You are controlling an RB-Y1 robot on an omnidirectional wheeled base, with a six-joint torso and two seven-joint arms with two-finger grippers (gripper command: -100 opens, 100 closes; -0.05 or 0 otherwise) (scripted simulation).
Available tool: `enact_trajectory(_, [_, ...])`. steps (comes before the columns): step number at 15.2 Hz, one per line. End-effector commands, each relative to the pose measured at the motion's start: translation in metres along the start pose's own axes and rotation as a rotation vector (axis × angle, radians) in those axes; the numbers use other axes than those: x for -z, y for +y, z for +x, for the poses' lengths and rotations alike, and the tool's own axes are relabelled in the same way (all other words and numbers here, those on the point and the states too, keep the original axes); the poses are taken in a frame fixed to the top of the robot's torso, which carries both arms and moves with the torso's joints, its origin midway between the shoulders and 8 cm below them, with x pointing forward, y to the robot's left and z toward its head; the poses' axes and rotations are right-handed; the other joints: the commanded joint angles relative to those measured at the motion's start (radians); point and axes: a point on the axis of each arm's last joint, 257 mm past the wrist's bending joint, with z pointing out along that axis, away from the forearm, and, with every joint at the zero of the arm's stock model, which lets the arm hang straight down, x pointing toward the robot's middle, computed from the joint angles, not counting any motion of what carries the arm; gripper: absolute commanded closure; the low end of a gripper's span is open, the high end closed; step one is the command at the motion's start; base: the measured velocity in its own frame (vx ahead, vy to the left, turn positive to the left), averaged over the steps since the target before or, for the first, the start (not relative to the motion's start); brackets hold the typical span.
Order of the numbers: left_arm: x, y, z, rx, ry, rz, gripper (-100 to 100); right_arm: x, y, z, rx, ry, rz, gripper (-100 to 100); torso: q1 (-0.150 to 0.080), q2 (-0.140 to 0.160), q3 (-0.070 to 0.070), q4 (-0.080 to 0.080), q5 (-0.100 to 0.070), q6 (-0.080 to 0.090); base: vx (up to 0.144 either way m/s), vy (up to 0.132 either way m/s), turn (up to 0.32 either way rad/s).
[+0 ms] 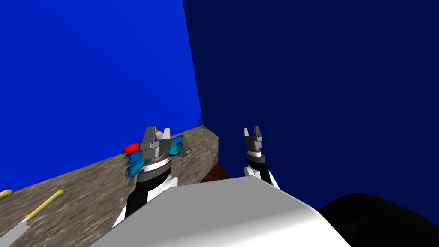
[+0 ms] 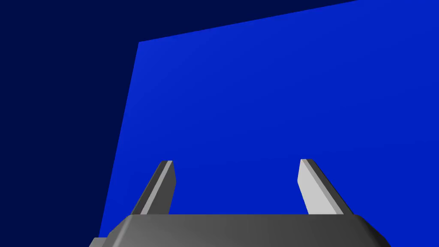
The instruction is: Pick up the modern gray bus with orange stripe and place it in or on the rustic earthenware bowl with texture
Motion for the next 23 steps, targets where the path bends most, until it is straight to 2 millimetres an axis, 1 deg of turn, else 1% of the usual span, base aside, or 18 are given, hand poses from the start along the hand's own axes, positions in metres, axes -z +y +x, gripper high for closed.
enact_trajectory(1, [0.000, 0.005, 0.003, 0.001, 0.027, -0.011, -100, 0.000, 0.000, 0.000, 0.000, 0.000, 0.000, 0, 0.000, 0.000, 0.000, 0.000, 0.000, 0.000, -0.004, 0.006, -0.013])
enact_trajectory(3, [0.000, 0.016, 0.006, 0.004, 0.066, -0.039, -100, 0.000, 0.000, 0.000, 0.000, 0.000, 0.000, 0, 0.001, 0.000, 0.000, 0.000, 0.000, 0.000, -0.012, 0.026, -0.049])
enact_trajectory(4, [0.000, 0.016, 0.006, 0.004, 0.068, -0.039, -100, 0.000, 0.000, 0.000, 0.000, 0.000, 0.000, 0, 0.002, 0.001, 0.000, 0.000, 0.000, 0.000, -0.019, 0.037, -0.041])
enact_trajectory(6, [-0.001, 0.033, 0.007, 0.008, 0.107, -0.084, -100, 0.000, 0.000, 0.000, 0.000, 0.000, 0.000, 0, 0.003, 0.001, 0.001, 0.000, 0.001, 0.000, -0.025, 0.043, -0.052])
enact_trajectory(7, [-0.001, 0.033, 0.008, 0.007, 0.114, -0.084, -100, 0.000, 0.000, 0.000, 0.000, 0.000, 0.000, 0, 0.004, 0.001, 0.001, 0.000, 0.001, 0.000, -0.026, 0.045, -0.061])
enact_trajectory(8, [-0.001, 0.044, 0.008, 0.008, 0.136, -0.113, -100, 0.000, 0.000, 0.000, 0.000, 0.000, 0.000, 0, 0.004, 0.002, 0.001, 0.000, 0.001, 0.000, -0.027, 0.043, -0.052])
enact_trajectory(9, [-0.001, 0.044, 0.009, 0.008, 0.137, -0.113, -100, 0.000, 0.000, 0.000, 0.000, 0.000, 0.000, 0, 0.004, 0.002, 0.001, 0.000, 0.001, 0.000, -0.022, 0.037, -0.041])
enact_trajectory(10, [-0.001, 0.055, 0.008, 0.007, 0.160, -0.146, -100, 0.000, 0.000, 0.000, 0.000, 0.000, 0.000, 0, 0.004, 0.002, 0.001, 0.000, 0.001, 0.000, -0.022, 0.035, -0.064])
enact_trajectory(11, [-0.001, 0.055, 0.008, 0.007, 0.160, -0.146, -100, 0.000, 0.000, 0.000, 0.000, 0.000, 0.000, 0, 0.004, 0.002, 0.001, 0.000, 0.001, 0.000, -0.019, 0.034, -0.060])
enact_trajectory(12, [-0.002, 0.067, 0.007, 0.006, 0.181, -0.177, -100, 0.000, 0.000, 0.000, 0.000, 0.000, 0.000, 0, 0.003, 0.001, 0.001, 0.000, 0.001, 0.000, -0.017, 0.041, -0.066])
enact_trajectory(13, [-0.002, 0.069, 0.008, 0.006, 0.182, -0.183, -100, 0.000, 0.000, 0.000, 0.000, 0.000, 0.000, 0, 0.004, 0.001, 0.001, 0.000, 0.001, 0.000, -0.017, 0.041, -0.055])
enact_trajectory(14, [-0.003, 0.079, 0.006, 0.004, 0.202, -0.208, -100, 0.000, 0.000, 0.000, 0.000, 0.000, 0.000, 0, 0.004, 0.001, 0.001, 0.000, 0.001, 0.000, -0.016, 0.035, -0.077])
enact_trajectory(16, [-0.003, 0.093, 0.004, 0.001, 0.221, -0.248, -100, 0.000, 0.000, 0.000, 0.000, 0.000, 0.000, 0, 0.004, 0.001, 0.001, 0.000, 0.001, 0.000, -0.022, 0.040, -0.078])
enact_trajectory(18, [-0.002, 0.098, 0.004, -0.002, 0.226, -0.268, -100, 0.000, 0.000, 0.000, 0.000, 0.000, 0.000, 0, 0.004, 0.001, 0.001, 0.000, 0.001, 0.000, -0.019, 0.035, -0.046])
enact_trajectory(19, [-0.002, 0.110, 0.001, -0.007, 0.245, -0.300, -100, 0.000, 0.000, 0.000, 0.000, 0.000, 0.000, 0, 0.003, 0.001, 0.001, 0.000, 0.001, 0.000, -0.016, 0.027, -0.059])
enact_trajectory(20, [-0.001, 0.113, 0.002, -0.009, 0.247, -0.316, -100, 0.000, 0.000, 0.000, 0.000, 0.000, 0.000, 0, 0.003, 0.001, 0.000, 0.000, 0.001, 0.000, -0.016, 0.028, -0.067])
enact_trajectory(21, [-0.003, 0.124, -0.002, -0.014, 0.264, -0.341, -100, 0.000, 0.000, 0.000, 0.000, 0.000, 0.000, 0, 0.003, 0.001, 0.000, 0.000, 0.001, 0.000, -0.020, 0.035, -0.089])
enact_trajectory(23, [0.000, 0.130, -0.002, -0.017, 0.267, -0.367, -100, 0.000, 0.000, 0.000, 0.000, 0.000, 0.000, 0, 0.003, 0.001, 0.000, 0.000, 0.001, 0.000, -0.016, 0.032, -0.063])
